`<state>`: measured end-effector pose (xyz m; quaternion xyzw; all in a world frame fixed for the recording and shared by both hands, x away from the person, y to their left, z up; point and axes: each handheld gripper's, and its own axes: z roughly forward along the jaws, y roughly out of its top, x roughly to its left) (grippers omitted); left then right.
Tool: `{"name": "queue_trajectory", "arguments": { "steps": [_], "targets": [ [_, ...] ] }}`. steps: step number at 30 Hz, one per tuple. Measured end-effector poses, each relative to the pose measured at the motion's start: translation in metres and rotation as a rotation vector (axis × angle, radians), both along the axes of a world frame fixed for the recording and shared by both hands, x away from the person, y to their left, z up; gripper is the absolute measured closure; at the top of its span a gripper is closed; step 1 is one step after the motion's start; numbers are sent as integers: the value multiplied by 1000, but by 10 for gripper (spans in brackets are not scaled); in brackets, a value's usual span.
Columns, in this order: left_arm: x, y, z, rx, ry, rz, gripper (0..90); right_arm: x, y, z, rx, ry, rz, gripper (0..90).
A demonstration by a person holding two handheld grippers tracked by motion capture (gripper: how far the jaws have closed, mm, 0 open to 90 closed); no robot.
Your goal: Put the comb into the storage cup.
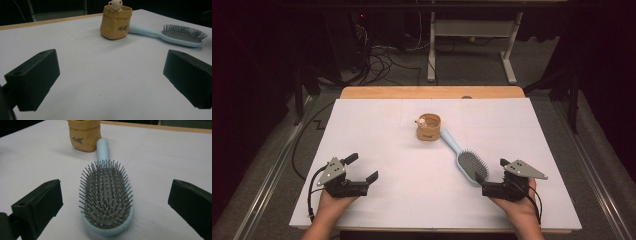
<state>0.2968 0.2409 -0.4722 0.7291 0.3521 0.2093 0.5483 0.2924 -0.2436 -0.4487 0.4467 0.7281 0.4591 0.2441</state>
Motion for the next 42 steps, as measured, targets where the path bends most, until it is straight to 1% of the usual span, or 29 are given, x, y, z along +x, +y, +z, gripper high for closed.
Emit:
{"name": "queue_trajectory", "arguments": {
  "steps": [1,2,4,7,11,12,13,14,19,25,27,28,29,34,37,42],
  "targets": [
    [0,0,0,5,-2,1,12,2,3,0,-13,26,6,1],
    [0,0,0,7,-6,2,12,2,3,0,-13,26,6,1],
    [0,0,0,9,-9,1,12,4,5,0,-25,45,17,1],
    [-1,-1,0,11,-12,-6,12,5,6,0,-67,72,25,1],
    [-1,-2,0,10,-12,-11,12,6,8,0,-100,116,41,1],
    [-1,-2,0,9,-13,-9,12,8,8,-1,-108,141,47,1],
    [-1,-2,0,11,-14,-11,12,9,8,-2,-114,152,53,1],
    [-1,-2,0,10,-14,-11,12,9,8,-2,-114,152,53,1],
    [0,-3,0,7,-13,-11,12,13,11,-8,-182,199,70,1],
    [-1,-4,0,8,-13,-10,12,15,11,-13,-217,263,91,1],
    [-1,-3,0,8,-13,-10,12,16,12,-13,-236,282,98,2],
    [-1,-3,0,8,-13,-10,12,17,14,-14,-258,296,108,2],
    [-1,-3,0,8,-13,-10,12,17,14,-14,-258,296,108,2],
    [-1,-3,0,9,-12,-9,12,19,17,-16,-286,337,122,2],
    [-2,-3,0,8,-12,-8,12,23,20,-15,-305,343,131,2],
    [-2,-3,0,4,-12,-10,12,35,23,-10,-292,354,122,7]
  ]
}}
